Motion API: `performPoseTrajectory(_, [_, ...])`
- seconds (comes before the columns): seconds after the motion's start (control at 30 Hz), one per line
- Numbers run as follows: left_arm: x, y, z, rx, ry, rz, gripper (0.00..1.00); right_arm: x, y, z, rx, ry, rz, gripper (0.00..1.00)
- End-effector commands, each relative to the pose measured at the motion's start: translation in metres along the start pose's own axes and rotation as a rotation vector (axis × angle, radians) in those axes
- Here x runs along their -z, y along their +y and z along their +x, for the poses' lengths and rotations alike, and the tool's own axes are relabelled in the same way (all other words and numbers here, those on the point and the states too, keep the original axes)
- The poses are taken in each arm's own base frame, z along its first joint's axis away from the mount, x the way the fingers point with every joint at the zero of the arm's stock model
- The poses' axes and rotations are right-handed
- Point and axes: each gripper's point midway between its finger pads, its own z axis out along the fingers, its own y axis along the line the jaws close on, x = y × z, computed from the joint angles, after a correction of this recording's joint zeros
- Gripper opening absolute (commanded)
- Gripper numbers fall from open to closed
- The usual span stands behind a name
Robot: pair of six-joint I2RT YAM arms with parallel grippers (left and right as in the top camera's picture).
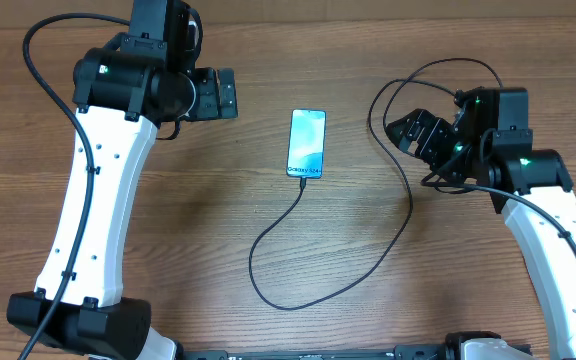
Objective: Plug charger to phone and switch on socket
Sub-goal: 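Move the right gripper to the white power strip's switch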
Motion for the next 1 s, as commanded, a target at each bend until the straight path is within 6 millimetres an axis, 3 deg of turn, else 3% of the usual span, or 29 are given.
performPoseTrajectory(0.0, [-0.003,0.001,0.0,-0.016,0.003,-0.017,1.0,0.011,0.002,-0.007,0.018,-0.017,-0.026,1.0])
performPoseTrajectory(0.2, [-0.003,0.001,0.0,-0.016,0.004,-0.017,1.0,0.046,-0.03,-0.037,-0.018,-0.053,0.042,1.0])
performPoseTrajectory(0.4, [-0.003,0.001,0.0,-0.015,0.004,-0.017,0.99,0.088,-0.084,-0.084,-0.069,-0.043,0.162,1.0])
performPoseTrajectory(0.53, [-0.003,0.001,0.0,-0.016,0.004,-0.017,1.0,0.099,-0.12,-0.114,-0.105,-0.034,0.208,1.0])
performPoseTrajectory(0.73, [-0.003,0.001,0.0,-0.016,0.004,-0.017,1.0,0.082,-0.175,-0.144,-0.154,-0.045,0.235,1.0])
performPoseTrajectory(0.97, [-0.003,0.001,0.0,-0.015,0.004,-0.017,1.0,0.039,-0.21,-0.163,-0.144,-0.033,0.236,1.0])
